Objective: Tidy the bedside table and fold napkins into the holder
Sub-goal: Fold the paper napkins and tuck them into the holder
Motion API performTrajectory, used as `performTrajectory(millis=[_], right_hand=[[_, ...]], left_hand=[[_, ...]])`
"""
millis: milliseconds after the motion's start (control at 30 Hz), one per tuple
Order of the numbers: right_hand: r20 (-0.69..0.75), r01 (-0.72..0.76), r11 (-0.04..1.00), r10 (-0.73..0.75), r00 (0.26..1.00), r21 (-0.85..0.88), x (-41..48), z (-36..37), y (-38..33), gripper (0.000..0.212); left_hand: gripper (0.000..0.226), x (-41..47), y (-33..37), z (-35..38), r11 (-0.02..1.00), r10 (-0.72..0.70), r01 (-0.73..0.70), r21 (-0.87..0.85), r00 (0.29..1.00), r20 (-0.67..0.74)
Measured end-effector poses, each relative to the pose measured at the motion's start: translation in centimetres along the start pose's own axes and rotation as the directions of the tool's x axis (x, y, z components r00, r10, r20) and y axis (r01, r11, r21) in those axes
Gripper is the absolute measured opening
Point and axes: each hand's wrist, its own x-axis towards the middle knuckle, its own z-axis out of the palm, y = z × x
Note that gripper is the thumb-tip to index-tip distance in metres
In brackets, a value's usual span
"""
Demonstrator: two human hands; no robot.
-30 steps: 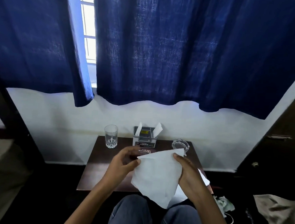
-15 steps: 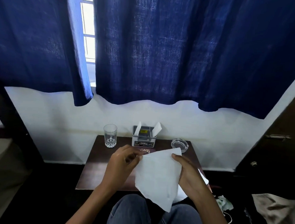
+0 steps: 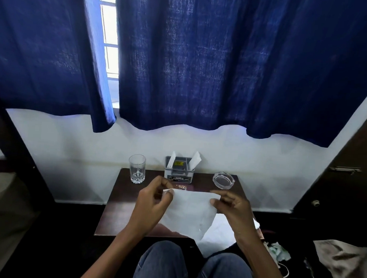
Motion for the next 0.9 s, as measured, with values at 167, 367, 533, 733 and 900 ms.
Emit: performTrajectory(millis=[167, 367, 533, 733, 900], right_hand=[[-0.044, 0.012, 1.0, -0.013, 0.999, -0.018, -0.2, 0.0, -0.5, 0.027], [-0.003, 0.036, 0.999, -0.036, 0.999, 0.012, -0.1, -0.3, -0.8, 0.005], [0.034, -0.052, 0.986, 0.047, 0.998, 0.16, -0.3, 0.0, -1.2, 0.022], [0.021, -0.053, 0.955, 0.049, 0.999, 0.292, -0.2, 0.5, -1.2, 0.019], [-0.02, -0.053, 0.948, 0.062, 0.998, 0.314, -0.1, 0.6, -1.0, 0.021]], left_hand=[[0.013, 0.1, -0.1, -0.2, 0.998, -0.025, 0.026, -0.053, 1.0, 0.007], [0.005, 0.2, -0.5, -0.4, 0.993, -0.088, 0.087, -0.077, 0.996, -0.013], [0.01, -0.2, 0.9, 0.1, 0.888, -0.33, 0.316, -0.333, 0.944, 0.016], [0.055, -1.5, 1.1, 1.0, 0.54, -0.495, 0.696, -0.473, 0.717, 0.49], [0.068, -1.7, 0.4, 1.4, 0.439, -0.458, 0.73, -0.524, 0.683, 0.569]])
